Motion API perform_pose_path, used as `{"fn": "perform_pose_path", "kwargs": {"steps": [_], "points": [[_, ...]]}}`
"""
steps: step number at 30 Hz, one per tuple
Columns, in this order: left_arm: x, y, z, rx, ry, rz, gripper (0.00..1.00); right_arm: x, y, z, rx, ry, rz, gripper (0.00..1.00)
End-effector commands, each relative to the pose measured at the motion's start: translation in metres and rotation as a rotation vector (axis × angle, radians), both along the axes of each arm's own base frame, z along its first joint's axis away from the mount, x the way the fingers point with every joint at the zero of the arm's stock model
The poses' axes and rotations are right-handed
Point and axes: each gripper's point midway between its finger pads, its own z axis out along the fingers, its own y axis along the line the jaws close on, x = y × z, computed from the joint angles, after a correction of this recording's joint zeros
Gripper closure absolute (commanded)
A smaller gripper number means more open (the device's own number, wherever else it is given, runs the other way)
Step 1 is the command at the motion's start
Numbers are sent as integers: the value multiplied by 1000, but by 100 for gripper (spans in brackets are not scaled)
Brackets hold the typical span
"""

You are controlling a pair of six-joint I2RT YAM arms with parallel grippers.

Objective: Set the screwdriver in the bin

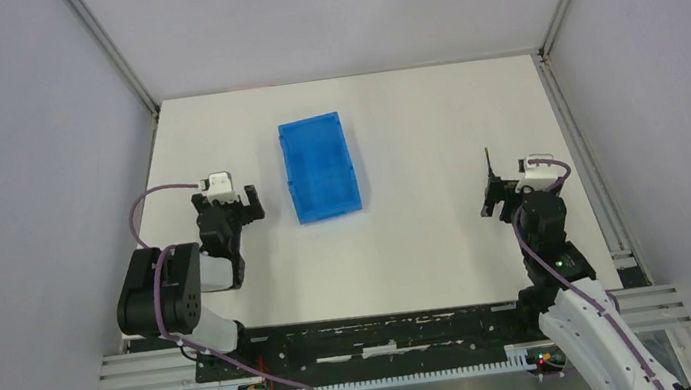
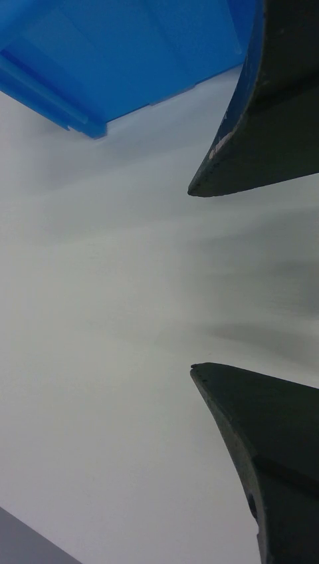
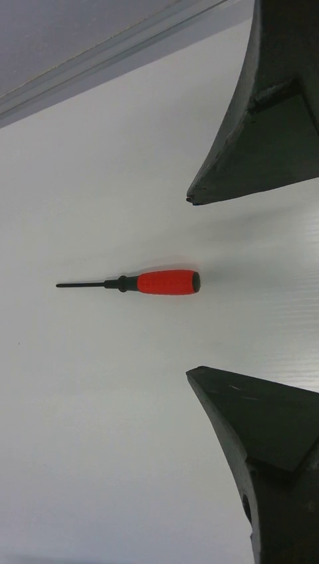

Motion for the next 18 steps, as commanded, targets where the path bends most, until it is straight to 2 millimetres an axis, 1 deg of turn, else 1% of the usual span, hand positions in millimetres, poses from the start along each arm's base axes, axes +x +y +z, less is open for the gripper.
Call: {"fn": "perform_pose_path", "kwargs": {"steps": [1,2,4,7,8,9,10,11,12,13,15,16,17,18], "points": [[4,-1,14,-32,-52,-2,0,10,-4,36,20,-126,-34,2],[4,-1,14,-32,-52,-2,0,11,-4,45,38,-152,-46,2],[4,-1,14,-32,-52,-2,0,14,0,63,29,-181,-14,2],[4,-1,14,-32,-52,-2,0,25,1,105,-9,-216,-1,2],[4,-1,15,-32,-52,-1,0,31,0,119,-25,-202,-10,2],[4,-1,14,-32,-52,-2,0,38,-1,121,-53,-148,-12,2],[4,-1,15,-32,-52,-3,0,46,-1,134,-73,-121,-16,2],[4,-1,14,-32,-52,-1,0,56,0,140,-93,-78,-10,2],[4,-1,14,-32,-52,-2,0,65,4,138,-114,-27,10,2],[4,-1,14,-32,-52,-2,0,75,8,140,-123,3,31,2],[4,-1,14,-32,-51,-1,0,91,9,132,-149,115,32,2],[4,-1,14,-32,-52,-2,0,98,8,125,-154,182,27,2],[4,-1,15,-32,-52,-2,0,104,8,108,-163,272,33,2],[4,-1,14,-32,-52,-1,0,110,9,97,-167,324,41,2]]}}
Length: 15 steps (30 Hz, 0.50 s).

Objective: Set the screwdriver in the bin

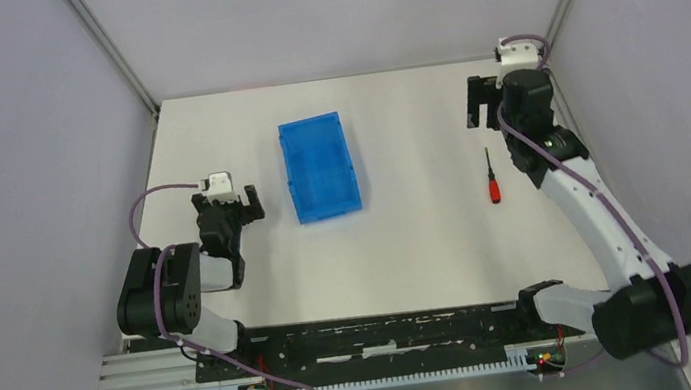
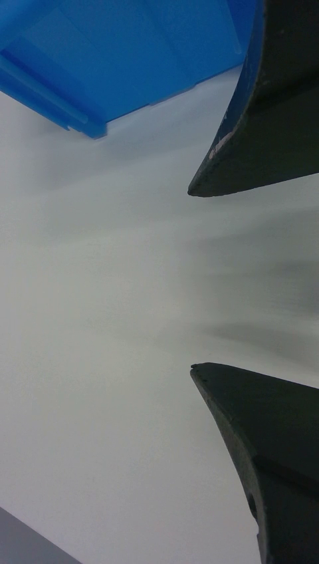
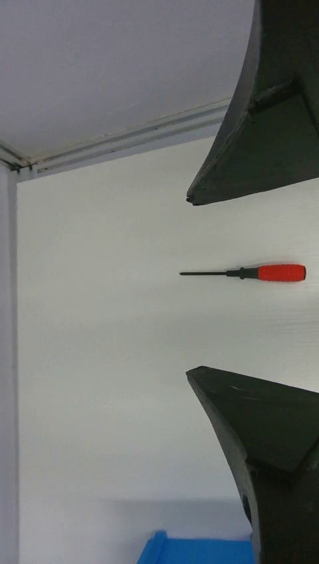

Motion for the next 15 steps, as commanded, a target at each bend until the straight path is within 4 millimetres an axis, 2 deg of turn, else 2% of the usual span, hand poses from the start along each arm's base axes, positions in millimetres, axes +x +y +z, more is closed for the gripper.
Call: {"fn": "perform_pose_path", "kwargs": {"steps": [1,4,7,11,15], "points": [[4,-1,15,-32,-52,-1,0,12,-6,-79,-94,381,7,2],[4,-1,15,-32,-52,-1,0,17,-15,-128,-115,520,-29,4],[4,-1,15,-32,-52,0,0,12,-22,-176,-81,619,-42,9],[4,-1,14,-32,-52,-2,0,2,-24,-225,-36,703,-26,16],[4,-1,14,-32,-52,-2,0,-11,-25,-265,-10,774,-19,35]]}}
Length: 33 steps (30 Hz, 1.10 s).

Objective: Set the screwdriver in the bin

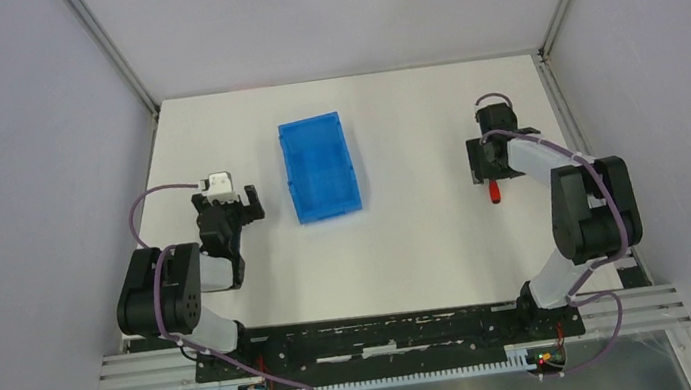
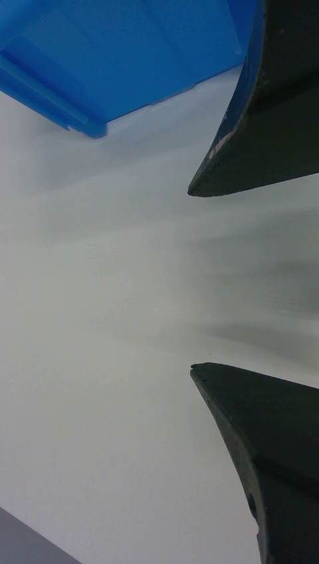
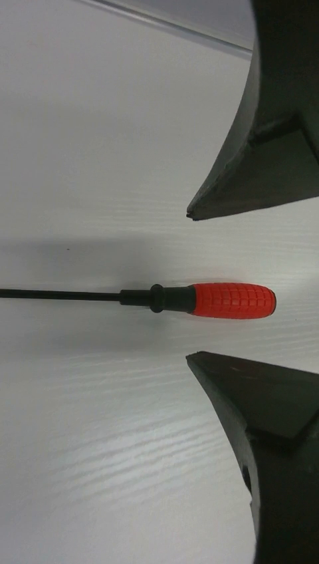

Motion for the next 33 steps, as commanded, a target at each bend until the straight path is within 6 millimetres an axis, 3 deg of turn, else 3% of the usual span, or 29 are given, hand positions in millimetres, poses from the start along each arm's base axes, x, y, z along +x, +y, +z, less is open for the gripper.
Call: {"fn": "perform_pose_path", "kwargs": {"steps": [1,4,6,7,9,14,17,21,24,30,33], "points": [[4,-1,15,-32,-53,-3,0,2,6,-27,49,12,13,45],[4,-1,14,-32,-52,-2,0,-1,6,-35,46,36,17,73],[4,-1,15,-32,-52,-1,0,3,6,-24,48,27,20,95],[4,-1,14,-32,-52,-2,0,4,7,-15,53,29,26,100],[4,-1,14,-32,-52,-2,0,10,10,14,66,34,42,100],[4,-1,15,-32,-52,-3,0,23,25,113,123,59,122,100],[4,-1,14,-32,-52,-3,0,28,22,162,103,22,115,100],[4,-1,14,-32,-52,-2,0,35,28,199,153,-96,68,100],[4,-1,14,-32,-51,-1,0,47,70,209,258,-186,114,100],[4,-1,14,-32,-52,-2,0,67,248,235,444,-347,365,100],[4,-1,15,-32,-52,-2,0,72,320,236,491,-401,435,100]]}}
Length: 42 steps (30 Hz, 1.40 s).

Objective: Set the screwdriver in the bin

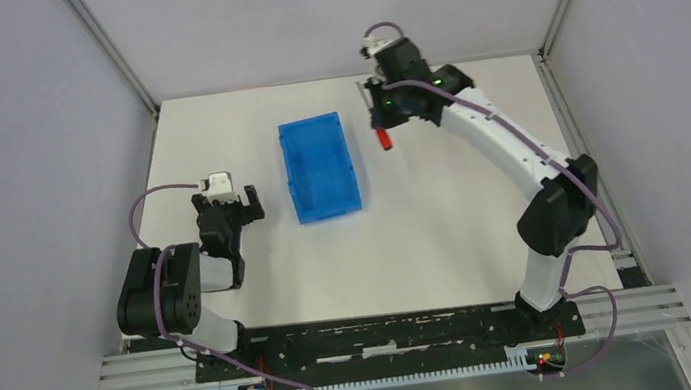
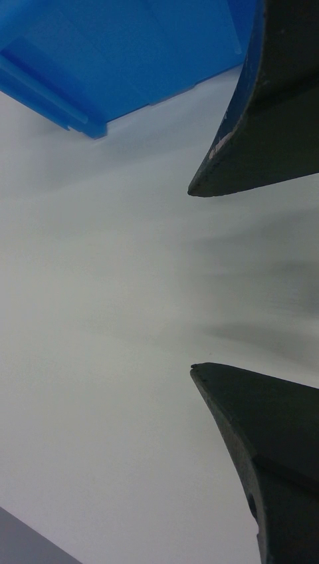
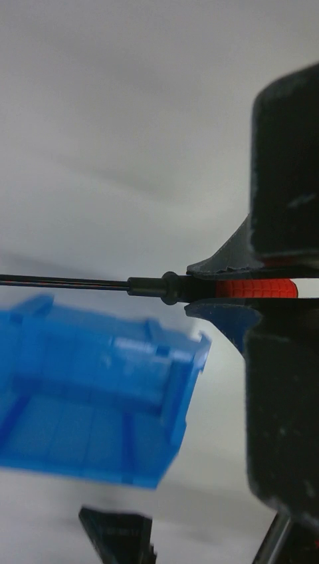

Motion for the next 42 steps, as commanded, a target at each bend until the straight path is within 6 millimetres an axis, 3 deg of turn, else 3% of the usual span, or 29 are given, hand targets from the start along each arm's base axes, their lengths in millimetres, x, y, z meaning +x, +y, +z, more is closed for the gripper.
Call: {"fn": "perform_pose_path", "kwargs": {"steps": [1,3,5,9,13,19,20,23,25,32,35,37,39,41,42], "points": [[4,-1,14,-32,-51,-2,0,18,116,25,179,-157,78,100],[4,-1,14,-31,-51,-1,0,19,155,8,196,-172,130,100],[4,-1,14,-32,-52,-1,0,22,180,-14,166,-176,155,100],[4,-1,14,-32,-52,-2,0,26,211,-71,59,-162,194,100],[4,-1,14,-32,-52,-2,0,20,219,-118,-41,-129,175,100],[4,-1,14,-32,-52,-2,0,9,217,-155,-83,-100,148,100],[4,-1,14,-32,-52,-2,0,7,219,-159,-89,-94,152,97],[4,-1,14,-32,-51,-2,0,6,220,-169,-101,-74,149,74],[4,-1,15,-32,-52,-1,0,8,221,-163,-95,-86,144,64],[4,-1,14,-32,-52,-1,0,18,217,-102,-63,-195,120,60],[4,-1,14,-32,-52,-2,0,13,211,-54,-31,-255,136,59],[4,-1,14,-32,-52,-1,0,5,205,-13,11,-311,168,54],[4,-1,14,-32,-52,-1,0,-7,195,22,45,-367,217,40],[4,-1,14,-32,-51,-2,0,-20,175,45,58,-411,244,9],[4,-1,14,-32,-52,-2,0,-25,160,55,67,-432,240,2]]}}
